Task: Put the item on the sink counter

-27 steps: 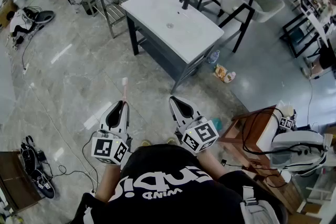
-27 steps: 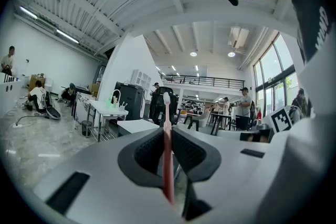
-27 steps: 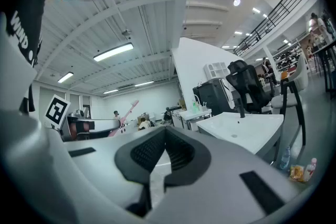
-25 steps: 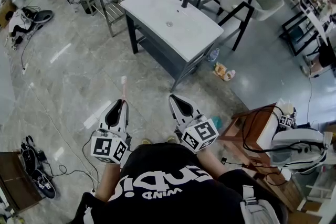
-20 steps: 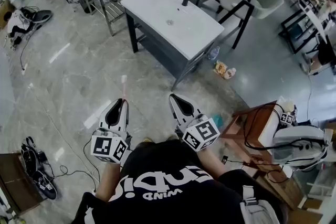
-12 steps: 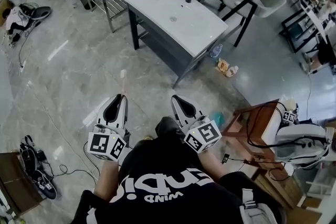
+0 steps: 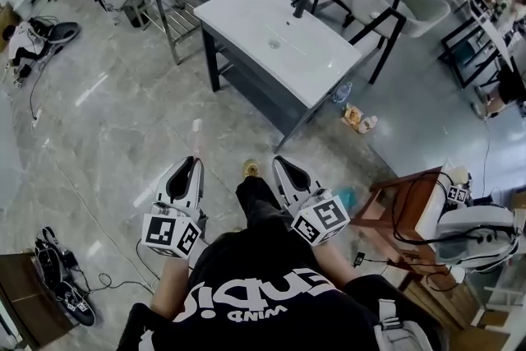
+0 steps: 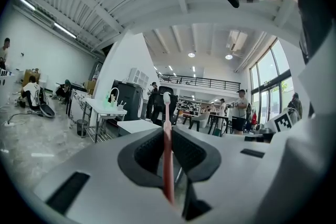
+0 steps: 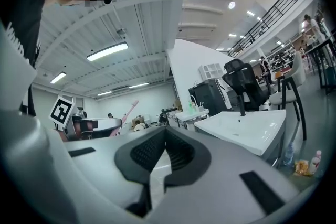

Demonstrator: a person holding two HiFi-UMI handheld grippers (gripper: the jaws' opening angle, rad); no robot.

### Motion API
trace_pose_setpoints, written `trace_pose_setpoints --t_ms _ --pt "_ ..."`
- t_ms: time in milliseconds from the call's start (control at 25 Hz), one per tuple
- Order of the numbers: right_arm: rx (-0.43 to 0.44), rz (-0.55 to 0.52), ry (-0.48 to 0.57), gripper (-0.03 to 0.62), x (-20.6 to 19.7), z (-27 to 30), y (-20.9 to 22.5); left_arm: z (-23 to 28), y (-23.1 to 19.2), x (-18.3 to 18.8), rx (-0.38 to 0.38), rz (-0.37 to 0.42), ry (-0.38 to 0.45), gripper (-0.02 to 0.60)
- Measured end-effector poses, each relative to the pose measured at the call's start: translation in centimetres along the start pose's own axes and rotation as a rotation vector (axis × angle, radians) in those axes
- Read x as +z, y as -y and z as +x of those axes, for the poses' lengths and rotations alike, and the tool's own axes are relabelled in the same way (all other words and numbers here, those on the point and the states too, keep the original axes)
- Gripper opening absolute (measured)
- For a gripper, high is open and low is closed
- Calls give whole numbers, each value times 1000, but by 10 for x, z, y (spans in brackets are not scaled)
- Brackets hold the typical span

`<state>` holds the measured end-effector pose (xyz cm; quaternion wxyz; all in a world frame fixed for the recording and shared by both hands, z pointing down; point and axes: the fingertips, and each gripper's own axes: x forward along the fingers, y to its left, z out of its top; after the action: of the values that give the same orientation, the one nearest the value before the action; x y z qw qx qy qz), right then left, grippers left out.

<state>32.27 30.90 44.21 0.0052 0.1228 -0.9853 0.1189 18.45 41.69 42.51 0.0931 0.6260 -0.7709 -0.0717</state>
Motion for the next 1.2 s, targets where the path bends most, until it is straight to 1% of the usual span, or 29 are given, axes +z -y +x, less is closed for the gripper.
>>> trace_pose_setpoints --t_ms 320,480,920,1200 --pt "5 -3 1 17 0 45 26 46 -27 0 -7 -7 -8 63" --pt "5 3 3 17 5 71 42 70 -45 3 1 -3 -18 63" --pt "-5 10 -1 17 29 131 88 138 -79 28 5 -15 -38 63" --pt "9 6 -19 17 45 167 124 187 -93 42 14 -26 -28 63"
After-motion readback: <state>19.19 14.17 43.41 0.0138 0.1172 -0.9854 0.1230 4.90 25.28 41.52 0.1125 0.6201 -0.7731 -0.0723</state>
